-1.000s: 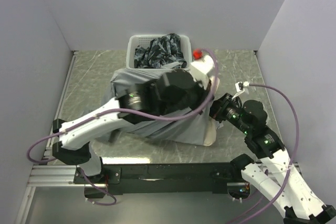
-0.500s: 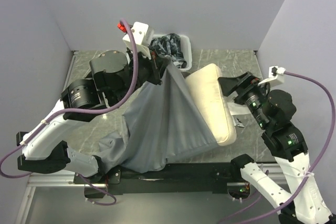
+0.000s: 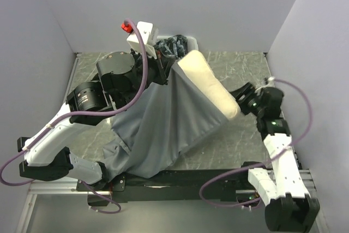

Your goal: Put the pillow into the pillowcase

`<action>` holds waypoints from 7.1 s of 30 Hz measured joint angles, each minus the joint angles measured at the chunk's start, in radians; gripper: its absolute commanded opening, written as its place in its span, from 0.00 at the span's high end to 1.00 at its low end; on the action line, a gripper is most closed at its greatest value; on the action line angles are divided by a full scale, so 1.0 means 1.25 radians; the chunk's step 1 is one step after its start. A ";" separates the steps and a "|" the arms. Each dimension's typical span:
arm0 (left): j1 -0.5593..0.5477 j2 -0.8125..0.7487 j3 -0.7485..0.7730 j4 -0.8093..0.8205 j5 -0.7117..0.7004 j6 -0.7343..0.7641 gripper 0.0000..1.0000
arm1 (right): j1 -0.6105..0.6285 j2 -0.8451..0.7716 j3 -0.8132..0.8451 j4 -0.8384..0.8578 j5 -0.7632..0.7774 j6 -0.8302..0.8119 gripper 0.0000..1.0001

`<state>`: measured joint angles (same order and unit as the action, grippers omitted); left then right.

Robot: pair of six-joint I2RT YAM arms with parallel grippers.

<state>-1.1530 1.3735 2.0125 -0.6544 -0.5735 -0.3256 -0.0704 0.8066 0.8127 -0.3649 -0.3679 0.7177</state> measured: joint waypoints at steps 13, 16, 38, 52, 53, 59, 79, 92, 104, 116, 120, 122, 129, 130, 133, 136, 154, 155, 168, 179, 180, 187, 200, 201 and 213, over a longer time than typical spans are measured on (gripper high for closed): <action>0.010 0.054 0.058 0.000 -0.008 0.017 0.99 | 0.072 0.020 -0.179 0.255 -0.298 0.156 0.10; 0.011 0.074 0.084 0.006 -0.007 0.020 0.99 | 0.072 0.002 -0.150 0.261 -0.311 0.168 0.09; 0.037 0.110 0.021 0.129 0.111 0.031 0.98 | 0.365 -0.016 0.172 0.138 -0.123 0.068 0.11; 0.077 0.103 -0.025 0.143 0.117 0.016 0.99 | 0.443 0.067 0.223 0.002 0.222 -0.031 0.09; 0.089 0.103 -0.025 0.141 0.107 0.016 0.99 | 0.442 0.071 0.233 -0.016 0.255 -0.047 0.07; 0.194 0.067 -0.067 0.150 0.122 -0.023 0.99 | 0.440 0.109 0.256 -0.115 0.360 -0.118 0.02; 0.235 -0.012 -0.102 0.149 0.173 -0.027 0.99 | 0.438 0.185 0.308 -0.168 0.277 -0.133 1.00; 0.259 -0.065 -0.102 0.124 0.164 -0.022 0.99 | 0.433 0.186 0.450 -0.224 0.332 -0.187 0.24; 0.266 -0.066 -0.135 0.106 0.168 -0.023 0.99 | 0.430 0.227 0.230 -0.114 0.124 -0.145 0.20; 0.270 -0.067 -0.145 0.113 0.166 -0.032 0.99 | 0.425 0.215 -0.014 0.261 -0.144 0.139 0.11; 0.270 -0.069 -0.155 0.120 0.167 -0.047 0.99 | 0.428 0.207 -0.058 0.304 -0.150 0.189 0.12; 0.270 -0.069 -0.155 0.126 0.166 -0.052 0.99 | 0.433 0.202 -0.069 0.327 -0.142 0.204 0.15; 0.271 -0.069 -0.155 0.143 0.167 -0.074 0.99 | 0.482 0.208 -0.073 0.385 -0.082 0.234 0.25; 0.271 -0.069 -0.155 0.143 0.167 -0.077 0.99 | 0.491 0.213 -0.073 0.394 -0.070 0.237 0.25; 0.272 -0.067 -0.155 0.142 0.167 -0.085 0.99 | 0.507 0.237 -0.073 0.407 -0.031 0.237 0.26; 0.272 -0.064 -0.155 0.140 0.167 -0.087 0.99 | 0.514 0.264 -0.071 0.411 0.002 0.236 0.29; 0.272 -0.052 -0.108 0.124 0.168 -0.084 0.98 | 0.547 0.362 -0.031 0.503 0.104 0.257 1.00; 0.272 -0.051 -0.103 0.125 0.167 -0.081 0.98 | 0.547 0.340 -0.018 0.470 0.116 0.246 1.00; 0.303 -0.003 0.021 0.179 0.168 -0.034 0.96 | 0.542 0.202 0.678 0.009 0.290 0.006 1.00; 0.403 0.078 0.081 0.100 0.274 -0.074 0.95 | 0.484 0.357 1.031 -0.209 0.367 -0.112 1.00; 0.409 0.083 0.081 0.096 0.289 -0.084 0.95 | 0.449 0.380 1.055 -0.224 0.346 -0.115 1.00; 0.482 0.089 0.003 0.056 0.360 -0.156 0.89 | 0.385 0.398 0.966 -0.186 0.224 -0.085 1.00; 0.931 -0.049 -0.464 0.094 0.498 -0.363 0.01 | 0.783 0.721 0.781 -0.012 0.245 -0.054 0.21; 0.952 -0.063 -0.480 0.092 0.497 -0.365 0.00 | 0.794 0.737 0.780 -0.021 0.248 -0.062 0.14; 0.886 -0.256 -0.775 0.121 0.341 -0.439 0.01 | 0.693 0.273 0.335 0.008 0.421 -0.067 0.03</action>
<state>-0.0452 1.0534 1.0435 -0.5037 -0.1471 -0.8749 0.7956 1.1477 1.2320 -0.3550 0.1589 0.6342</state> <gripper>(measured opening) 0.994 0.961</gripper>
